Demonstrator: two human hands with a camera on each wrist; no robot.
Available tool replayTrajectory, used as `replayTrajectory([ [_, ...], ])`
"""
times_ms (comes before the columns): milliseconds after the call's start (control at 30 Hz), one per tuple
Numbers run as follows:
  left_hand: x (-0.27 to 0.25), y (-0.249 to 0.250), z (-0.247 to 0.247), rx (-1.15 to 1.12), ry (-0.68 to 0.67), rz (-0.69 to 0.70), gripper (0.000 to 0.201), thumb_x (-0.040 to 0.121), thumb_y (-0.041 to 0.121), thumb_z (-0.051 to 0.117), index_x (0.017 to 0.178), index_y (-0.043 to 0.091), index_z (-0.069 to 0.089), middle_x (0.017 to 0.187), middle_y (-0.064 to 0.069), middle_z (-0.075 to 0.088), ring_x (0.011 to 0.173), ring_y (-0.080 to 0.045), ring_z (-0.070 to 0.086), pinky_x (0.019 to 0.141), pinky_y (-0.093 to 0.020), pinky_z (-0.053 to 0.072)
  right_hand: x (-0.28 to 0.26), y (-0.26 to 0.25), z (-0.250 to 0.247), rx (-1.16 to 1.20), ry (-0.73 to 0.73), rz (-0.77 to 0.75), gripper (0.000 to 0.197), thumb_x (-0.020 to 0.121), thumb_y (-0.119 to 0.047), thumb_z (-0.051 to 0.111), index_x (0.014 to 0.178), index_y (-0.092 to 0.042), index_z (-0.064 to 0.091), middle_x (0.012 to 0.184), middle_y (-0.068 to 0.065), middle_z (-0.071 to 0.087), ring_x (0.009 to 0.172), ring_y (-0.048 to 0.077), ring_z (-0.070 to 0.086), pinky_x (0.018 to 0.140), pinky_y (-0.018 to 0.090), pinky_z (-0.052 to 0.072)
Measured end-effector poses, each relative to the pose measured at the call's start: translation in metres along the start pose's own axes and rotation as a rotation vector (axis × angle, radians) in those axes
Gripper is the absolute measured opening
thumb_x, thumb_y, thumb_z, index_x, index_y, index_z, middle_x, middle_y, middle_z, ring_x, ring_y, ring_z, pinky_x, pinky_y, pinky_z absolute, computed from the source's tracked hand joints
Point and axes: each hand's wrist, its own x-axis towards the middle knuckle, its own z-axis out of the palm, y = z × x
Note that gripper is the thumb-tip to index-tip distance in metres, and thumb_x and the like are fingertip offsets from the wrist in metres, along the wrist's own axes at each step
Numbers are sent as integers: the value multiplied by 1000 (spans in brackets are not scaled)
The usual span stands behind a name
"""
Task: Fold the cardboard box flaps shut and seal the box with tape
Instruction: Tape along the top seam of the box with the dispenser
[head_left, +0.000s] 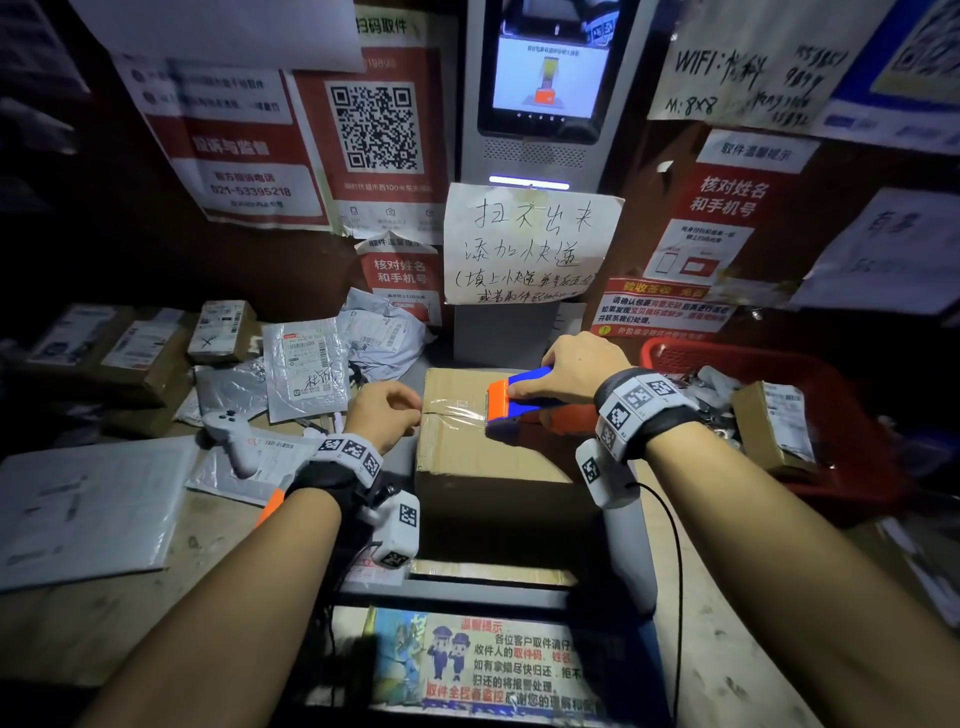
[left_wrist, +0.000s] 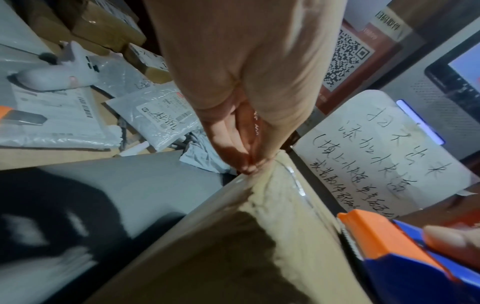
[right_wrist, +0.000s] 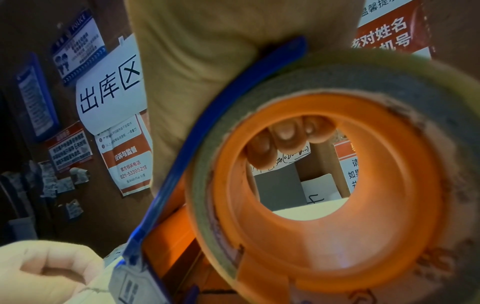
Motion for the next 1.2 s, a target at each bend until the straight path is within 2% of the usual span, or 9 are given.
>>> replayTrajectory([
  [133,-6,17,2,185,19,18,18,83,14,57,83,11,75,73,-6,74,76,-22,71,82,-38,59,-1,0,0,11,4,-2,69,66,-84,61,61,-15,66,60,0,61,59,19,58,52,24,38],
  [233,-12,23,10,340,9,73,55,77,43,55,129,25,52,97,-13,70,93,-31,65,90,-43,53,0,0,1,15,6,-7,69,65,-84,61,62,-16,67,61,-1,62,61,19,60,52,24,38],
  [300,-15,24,24,410,-5,93,65,83,42,55,141,21,34,114,-20,63,104,-38,60,93,-44,49,0,-1,0,13,-1,-11,67,66,-84,61,63,-16,67,62,-1,63,62,19,60,52,24,38],
  [367,-17,24,40,484,-14,80,63,92,37,51,146,18,25,136,-23,42,123,-43,46,102,-47,38,-1,-1,-1,4,-5,-16,67,67,-83,61,63,-17,67,61,-1,62,62,18,59,52,24,38],
  [467,-23,27,61,463,24,9,62,100,36,38,154,23,10,148,-25,22,130,-47,38,104,-51,34,-1,0,-2,0,-1,-29,66,68,-83,60,62,-18,66,61,-2,61,62,17,58,52,24,39],
  [600,-21,21,71,540,65,62,57,102,48,25,154,38,5,151,-19,29,124,-44,48,96,-53,41,-1,-2,-2,-10,-21,-56,64,69,-84,58,64,-21,65,63,-2,62,64,18,59,55,25,41],
  [700,-17,14,70,594,42,68,55,100,53,21,152,42,9,153,-12,31,128,-40,45,98,-52,39,-1,1,-6,21,-44,-77,64,69,-83,60,61,-20,64,61,-2,60,61,17,58,53,25,41],
  [833,-17,14,69,587,28,48,55,99,56,20,152,45,7,149,-14,37,127,-41,45,101,-53,36,-1,14,-10,102,-34,-107,66,66,-85,62,50,-21,60,55,-3,57,59,20,58,54,29,43],
  [1200,-13,7,69,606,29,62,56,96,62,17,149,49,5,146,-15,42,123,-42,48,100,-57,36,-19,59,-19,104,-45,-108,66,70,-83,60,71,-19,75,65,-2,67,66,17,64,56,29,46],
])
